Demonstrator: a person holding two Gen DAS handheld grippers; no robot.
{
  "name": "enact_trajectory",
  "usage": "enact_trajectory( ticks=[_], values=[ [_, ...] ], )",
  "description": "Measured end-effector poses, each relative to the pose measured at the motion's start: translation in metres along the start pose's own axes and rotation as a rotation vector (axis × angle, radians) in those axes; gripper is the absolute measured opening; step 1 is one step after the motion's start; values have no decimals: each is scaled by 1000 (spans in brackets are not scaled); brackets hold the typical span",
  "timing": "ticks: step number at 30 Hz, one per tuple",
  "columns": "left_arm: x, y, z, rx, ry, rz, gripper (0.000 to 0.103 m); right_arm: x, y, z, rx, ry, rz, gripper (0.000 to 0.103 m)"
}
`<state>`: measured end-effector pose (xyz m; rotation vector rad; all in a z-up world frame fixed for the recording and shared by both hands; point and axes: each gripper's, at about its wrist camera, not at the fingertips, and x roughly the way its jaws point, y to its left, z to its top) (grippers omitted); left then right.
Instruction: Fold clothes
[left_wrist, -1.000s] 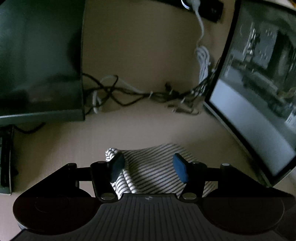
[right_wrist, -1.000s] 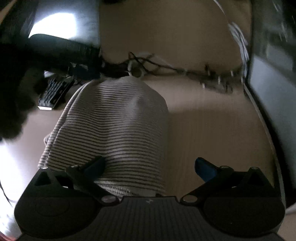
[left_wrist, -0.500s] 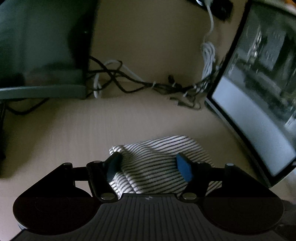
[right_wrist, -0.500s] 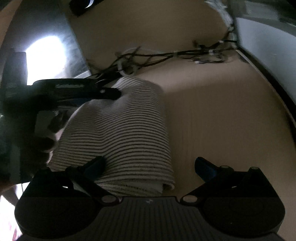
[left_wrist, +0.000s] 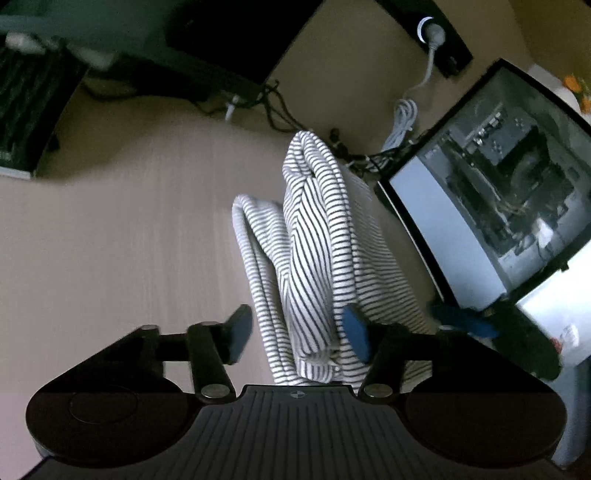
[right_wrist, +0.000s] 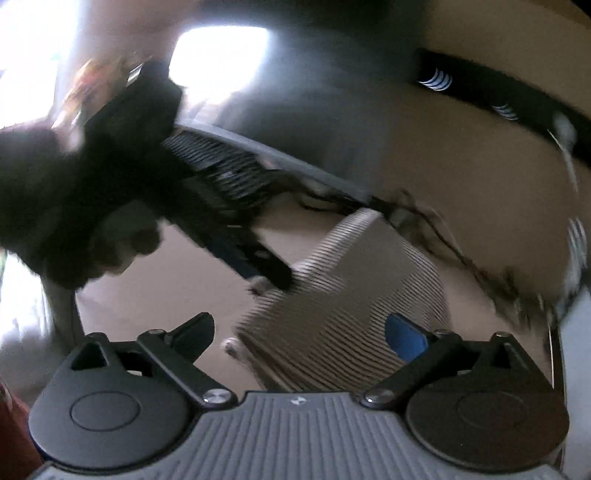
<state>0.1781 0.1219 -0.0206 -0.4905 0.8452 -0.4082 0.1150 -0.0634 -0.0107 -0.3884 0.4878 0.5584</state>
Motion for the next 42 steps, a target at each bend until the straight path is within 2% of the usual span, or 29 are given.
enact_trajectory(
  ticks=[1,2,3,5,7,9,13,16,19,23,26,28,30,33,34,36,38,42],
  values=[
    [2,-2,-1,-6,0,-5,42,4,-1,0,-6,10,1,90],
    [3,-8,0,4,-3,-10,32,7,-1,0,-12,20,2,78],
    [5,-14,1,14,-6,-16,30,11,-2,1,-19,31,3,68],
    [6,-30,0,49,-25,-40,29,18,-4,1,-31,51,5,66],
    [7,-40,-2,53,-26,-93,29,10,-17,5,17,40,5,65],
    [11,-45,-5,54,1,-114,28,6,-23,7,29,33,7,58],
    [22,-46,-17,56,38,-55,29,11,-22,2,-9,52,33,58],
    [28,-40,-28,18,53,-5,35,14,-21,-1,-39,67,53,59],
    [20,-35,-35,-22,31,17,45,17,-20,-5,-68,81,73,65],
    [-5,-41,-28,19,-34,89,48,2,-34,0,-21,57,130,79],
    [-19,-48,-17,31,-98,103,47,-18,-59,15,81,-16,147,79],
    [-21,-61,-13,56,-125,66,46,-25,-84,29,165,-72,130,77],
    [-23,-73,-8,81,-150,28,43,-22,-100,40,199,-109,89,61],
    [-8,-97,-10,158,-115,-5,43,11,-119,57,173,-102,31,46],
    [0,-104,-13,194,-98,11,43,27,-125,63,161,-81,29,45],
    [21,-112,-19,258,-51,73,43,56,-126,68,115,-17,12,45],
    [42,-111,-24,277,-1,135,44,96,-125,68,73,77,0,45],
    [45,-108,-27,288,-6,177,44,150,-121,61,74,207,4,47]
  ],
)
